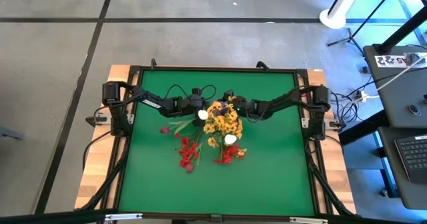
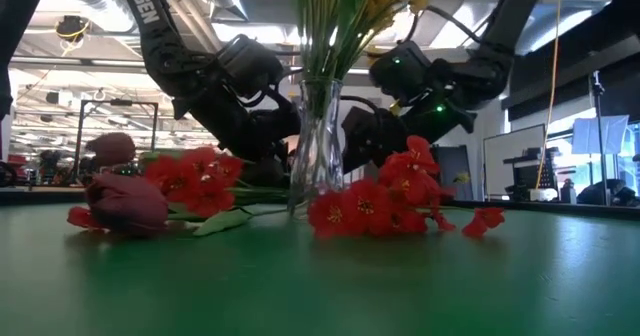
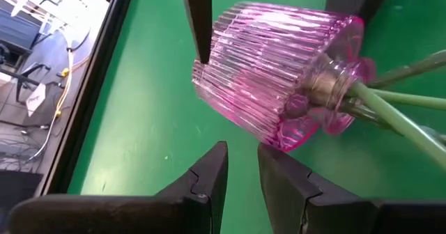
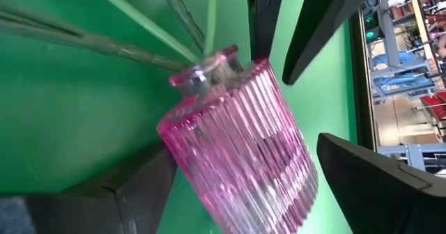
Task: Sort flowers into vase by color
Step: Adjust the violet vase
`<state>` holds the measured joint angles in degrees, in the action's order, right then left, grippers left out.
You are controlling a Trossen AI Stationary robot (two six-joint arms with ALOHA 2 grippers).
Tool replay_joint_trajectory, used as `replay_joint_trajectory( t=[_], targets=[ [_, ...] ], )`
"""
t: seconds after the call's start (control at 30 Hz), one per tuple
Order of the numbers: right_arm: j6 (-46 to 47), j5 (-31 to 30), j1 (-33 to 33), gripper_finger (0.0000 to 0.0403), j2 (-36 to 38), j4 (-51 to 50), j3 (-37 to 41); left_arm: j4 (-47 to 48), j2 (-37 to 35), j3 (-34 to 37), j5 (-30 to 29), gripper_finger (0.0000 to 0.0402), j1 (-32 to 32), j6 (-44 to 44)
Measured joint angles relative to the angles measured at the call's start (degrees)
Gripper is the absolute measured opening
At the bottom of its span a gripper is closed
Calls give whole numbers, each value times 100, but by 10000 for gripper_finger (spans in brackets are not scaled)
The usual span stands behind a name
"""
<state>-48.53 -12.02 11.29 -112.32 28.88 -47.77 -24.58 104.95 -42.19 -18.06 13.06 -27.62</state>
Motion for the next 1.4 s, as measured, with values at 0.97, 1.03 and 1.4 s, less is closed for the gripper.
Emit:
replay_joint_trajectory(
  t=[0.97, 1.03, 1.4],
  targets=[
    [28, -58, -9, 210, -41, -134, -146, 608, -13, -22, -1226, 81, -471, 100],
    [28, -56, -14, 210, -41, -133, -144, 708, -13, -22, -1231, 81, -513, 179],
    [68, -111, -144, 209, -41, -146, -138, 1173, -531, -13, -1244, 105, -554, 329]
  ],
)
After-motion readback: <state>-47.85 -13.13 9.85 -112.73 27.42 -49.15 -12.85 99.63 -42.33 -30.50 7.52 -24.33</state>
